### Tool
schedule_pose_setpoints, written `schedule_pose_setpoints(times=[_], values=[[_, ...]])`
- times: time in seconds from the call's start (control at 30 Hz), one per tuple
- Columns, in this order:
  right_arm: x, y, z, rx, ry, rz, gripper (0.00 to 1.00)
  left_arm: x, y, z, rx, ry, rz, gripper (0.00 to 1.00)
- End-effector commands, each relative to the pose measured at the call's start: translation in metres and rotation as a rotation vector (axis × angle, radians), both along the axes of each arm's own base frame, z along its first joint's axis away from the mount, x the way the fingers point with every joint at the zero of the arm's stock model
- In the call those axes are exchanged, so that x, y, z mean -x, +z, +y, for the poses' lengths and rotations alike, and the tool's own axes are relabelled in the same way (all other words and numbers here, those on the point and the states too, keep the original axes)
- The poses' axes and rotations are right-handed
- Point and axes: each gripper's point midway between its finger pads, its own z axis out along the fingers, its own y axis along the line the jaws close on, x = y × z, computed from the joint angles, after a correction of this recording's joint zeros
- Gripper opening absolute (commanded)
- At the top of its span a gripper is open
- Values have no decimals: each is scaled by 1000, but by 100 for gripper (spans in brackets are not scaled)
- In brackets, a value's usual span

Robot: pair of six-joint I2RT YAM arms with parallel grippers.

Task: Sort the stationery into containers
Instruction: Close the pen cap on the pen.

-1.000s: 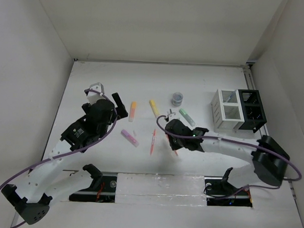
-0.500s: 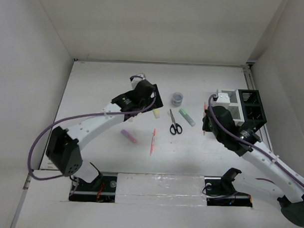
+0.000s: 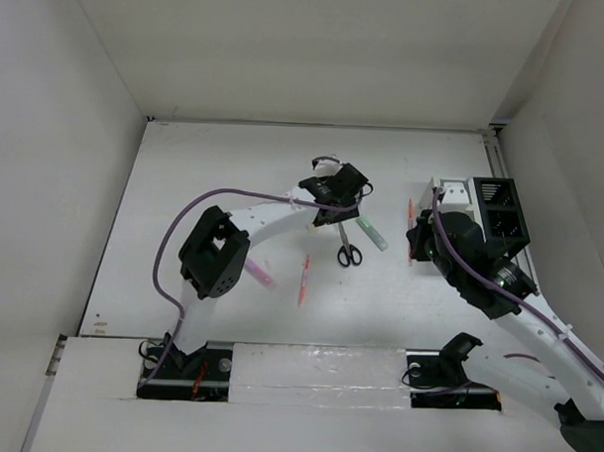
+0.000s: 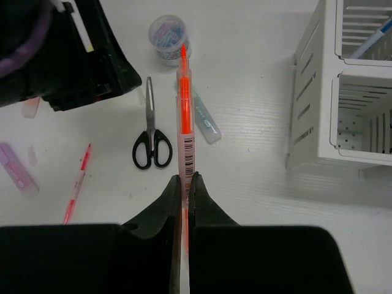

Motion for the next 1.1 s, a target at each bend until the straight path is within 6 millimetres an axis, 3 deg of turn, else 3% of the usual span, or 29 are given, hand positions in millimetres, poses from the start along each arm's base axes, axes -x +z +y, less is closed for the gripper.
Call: schedule_pose_setpoints(times=[0.0,0.13,0.6,1.07], values=[[-2,17,7,-41,43,-57,0,-11,-3,1,-20,63,7,57],[0,17,10,-48,68,-62,0,-16,-20,3,-74,94,33,46],[5,21,20,-83,126,-84,0,-23,-51,5,-150,136,64,40],[10,24,24,-97,153,-96,0,-22,-64,12,-188,178,80,36]])
